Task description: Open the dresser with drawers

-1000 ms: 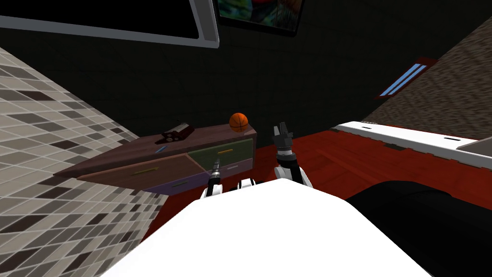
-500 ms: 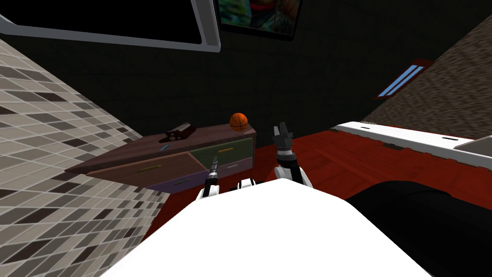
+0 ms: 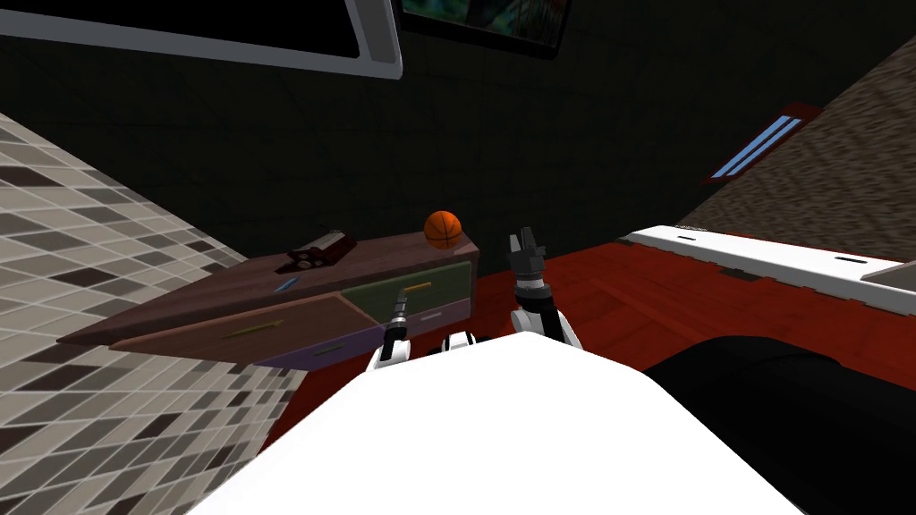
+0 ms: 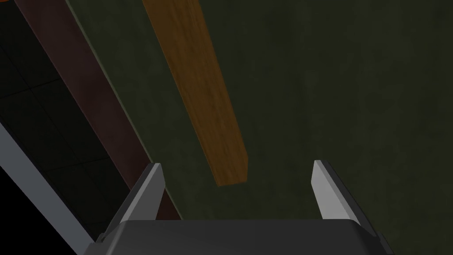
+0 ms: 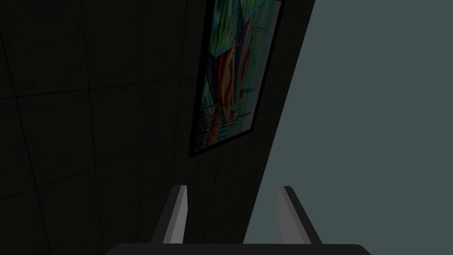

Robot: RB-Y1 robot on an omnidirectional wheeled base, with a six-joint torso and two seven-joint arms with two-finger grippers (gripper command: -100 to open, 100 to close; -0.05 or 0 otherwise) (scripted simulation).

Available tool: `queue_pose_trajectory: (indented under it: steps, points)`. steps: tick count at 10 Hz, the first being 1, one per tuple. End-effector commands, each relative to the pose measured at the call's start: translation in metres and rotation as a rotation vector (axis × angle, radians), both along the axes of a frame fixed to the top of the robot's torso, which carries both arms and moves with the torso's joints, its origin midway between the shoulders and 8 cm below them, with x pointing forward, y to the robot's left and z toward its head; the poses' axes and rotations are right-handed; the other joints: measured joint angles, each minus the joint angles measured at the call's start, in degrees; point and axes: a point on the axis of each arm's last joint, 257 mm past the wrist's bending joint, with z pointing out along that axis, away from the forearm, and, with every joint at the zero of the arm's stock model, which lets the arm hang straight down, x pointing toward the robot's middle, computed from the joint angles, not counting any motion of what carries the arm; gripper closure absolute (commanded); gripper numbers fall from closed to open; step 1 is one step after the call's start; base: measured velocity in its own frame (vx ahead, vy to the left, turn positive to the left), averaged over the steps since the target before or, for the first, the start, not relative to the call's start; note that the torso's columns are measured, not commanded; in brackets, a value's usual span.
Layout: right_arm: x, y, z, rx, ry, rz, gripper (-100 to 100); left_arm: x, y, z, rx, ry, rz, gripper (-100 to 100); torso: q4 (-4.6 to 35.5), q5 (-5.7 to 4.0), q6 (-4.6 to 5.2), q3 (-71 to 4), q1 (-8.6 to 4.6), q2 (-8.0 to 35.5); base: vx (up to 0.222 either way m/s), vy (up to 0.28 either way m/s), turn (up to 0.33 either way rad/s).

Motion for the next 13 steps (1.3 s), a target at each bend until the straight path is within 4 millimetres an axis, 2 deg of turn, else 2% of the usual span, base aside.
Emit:
queue_pose_trajectory:
  steps: [1,2,3,4,9,13]
  points:
    - [0.0,0.0,0.0,0.0,0.0,0.0,0,0.001,-0.006,-0.001,-0.02,0.002,0.002,-100,0.1,0.02,0.01,0.1,0.05,0.2,0.009,0.002,-0.001]
    - [0.0,0.0,0.0,0.0,0.0,0.0,0,0.009,-0.006,0.006,-0.021,0.002,0.004,-100,0.0,0.01,0.0,0.1,0.02,0.1,0.078,-0.003,-0.009]
    - [0.0,0.0,0.0,0.0,0.0,0.0,0,0.005,-0.006,0.003,-0.021,0.0,0.003,-100,0.0,-0.01,0.02,-0.1,-0.05,-0.3,0.048,-0.001,-0.003]
    - [0.0,0.0,0.0,0.0,0.0,0.0,0,0.005,-0.006,0.004,-0.021,0.002,0.003,100,-0.1,-0.01,0.0,-0.2,-0.06,-0.3,0.0,0.0,0.0]
    - [0.0,0.0,0.0,0.0,0.0,0.0,0,0.005,-0.01,0.01,-0.021,-0.003,-0.007,100,0.0,-0.02,-0.07,0.0,-0.08,0.0,-0.176,-0.022,0.018]
    - [0.0,0.0,0.0,0.0,0.0,0.0,0,0.0,-0.012,0.008,-0.021,0.004,-0.012,100,0.0,-0.03,-0.01,-0.1,-0.07,-0.1,-0.161,-0.017,0.015]
